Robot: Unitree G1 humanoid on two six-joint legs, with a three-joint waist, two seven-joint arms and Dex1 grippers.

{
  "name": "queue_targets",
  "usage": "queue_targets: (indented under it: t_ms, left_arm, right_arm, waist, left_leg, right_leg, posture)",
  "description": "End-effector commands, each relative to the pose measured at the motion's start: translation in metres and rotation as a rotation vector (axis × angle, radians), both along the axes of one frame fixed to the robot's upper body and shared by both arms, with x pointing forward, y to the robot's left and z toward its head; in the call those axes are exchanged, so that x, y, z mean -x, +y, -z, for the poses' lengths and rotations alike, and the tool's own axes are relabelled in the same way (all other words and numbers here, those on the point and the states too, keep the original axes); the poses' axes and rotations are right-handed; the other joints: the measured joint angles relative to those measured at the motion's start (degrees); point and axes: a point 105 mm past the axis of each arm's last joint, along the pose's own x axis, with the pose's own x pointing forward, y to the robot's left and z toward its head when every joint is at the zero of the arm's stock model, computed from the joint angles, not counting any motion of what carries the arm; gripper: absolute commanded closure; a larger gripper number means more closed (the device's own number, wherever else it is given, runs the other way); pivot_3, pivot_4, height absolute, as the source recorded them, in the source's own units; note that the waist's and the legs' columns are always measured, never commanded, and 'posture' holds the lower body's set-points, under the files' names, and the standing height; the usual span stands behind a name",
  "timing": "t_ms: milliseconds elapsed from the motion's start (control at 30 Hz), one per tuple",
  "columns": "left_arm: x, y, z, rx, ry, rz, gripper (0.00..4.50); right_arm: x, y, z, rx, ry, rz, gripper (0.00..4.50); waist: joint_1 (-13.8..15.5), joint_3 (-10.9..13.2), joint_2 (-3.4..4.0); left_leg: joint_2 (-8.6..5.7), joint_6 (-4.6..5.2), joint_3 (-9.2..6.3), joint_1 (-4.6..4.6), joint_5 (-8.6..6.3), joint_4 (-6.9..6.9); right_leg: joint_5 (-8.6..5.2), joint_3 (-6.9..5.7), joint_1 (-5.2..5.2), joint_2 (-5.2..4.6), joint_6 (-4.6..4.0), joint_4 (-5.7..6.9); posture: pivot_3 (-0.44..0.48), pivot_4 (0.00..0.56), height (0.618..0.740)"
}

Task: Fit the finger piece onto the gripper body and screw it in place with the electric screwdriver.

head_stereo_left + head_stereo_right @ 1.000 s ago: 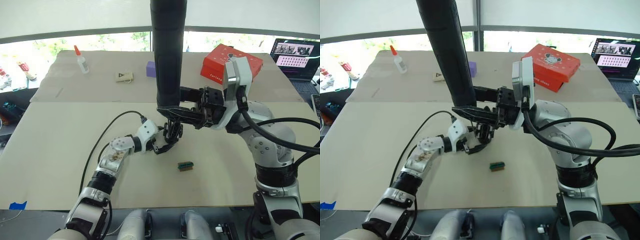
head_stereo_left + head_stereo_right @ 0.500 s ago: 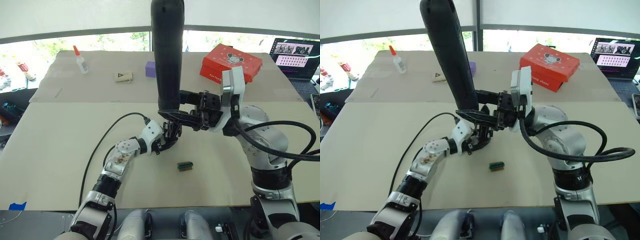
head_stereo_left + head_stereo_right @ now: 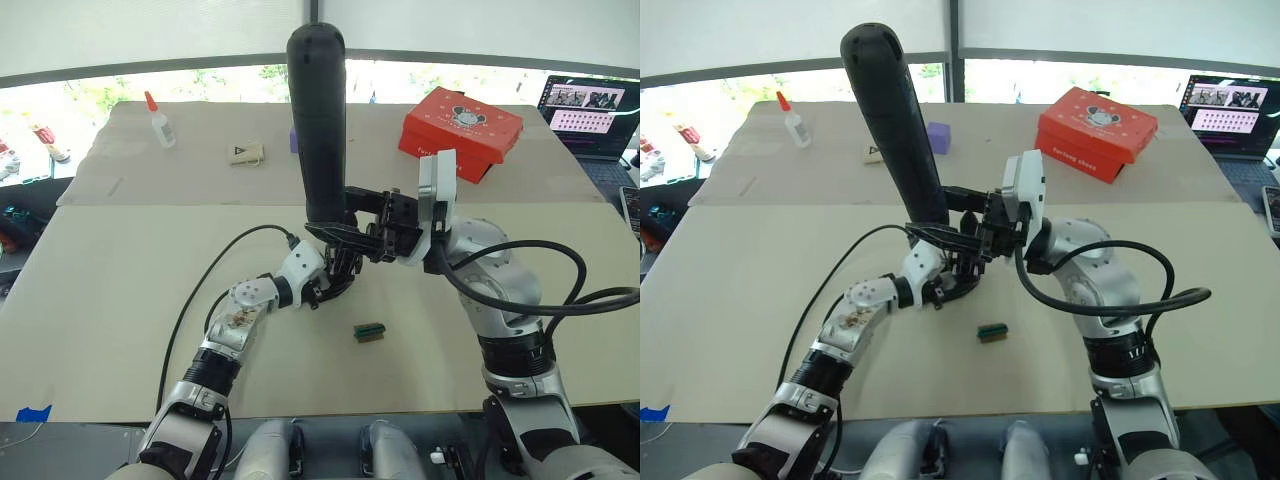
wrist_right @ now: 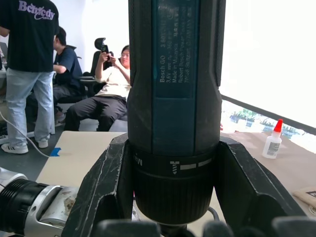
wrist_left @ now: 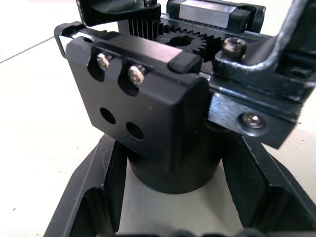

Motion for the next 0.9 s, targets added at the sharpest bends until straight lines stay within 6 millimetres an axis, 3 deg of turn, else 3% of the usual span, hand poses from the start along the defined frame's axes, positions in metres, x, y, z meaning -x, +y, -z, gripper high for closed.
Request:
queue_targets:
  t_ms: [33,900]
  left_arm:
    - [0.0014,0.0018,-0.0058,0.003,-0.025,0.006,2.22]
    - [0.0015,0.0036,-0.0069,0.006,-0.028,0.001,2.22]
  right_arm:
    - [0.0063,0.0007,-0.0100,-0.025,-0.083,-0.014,2.61]
    - [0.0022,-0.0014,-0.0141,0.012,-0.123,0.002,2.61]
  waist:
    - [-0.1,0.0,0.00]
    - [-0.4,0.0,0.00]
  left_leg:
    - [0.00,0.00,0.00,0.00,0.00,0.00]
    - [0.01,-0.02,0.00,0.00,0.01,-0.02]
  right_leg:
    - [0.00,0.00,0.00,0.00,0.00,0.00]
    - [0.00,0.00,-0.01,0.01,0.00,-0.01]
  posture:
    - [0.000,0.150,0.740]
    - [0.000,0.150,0.740]
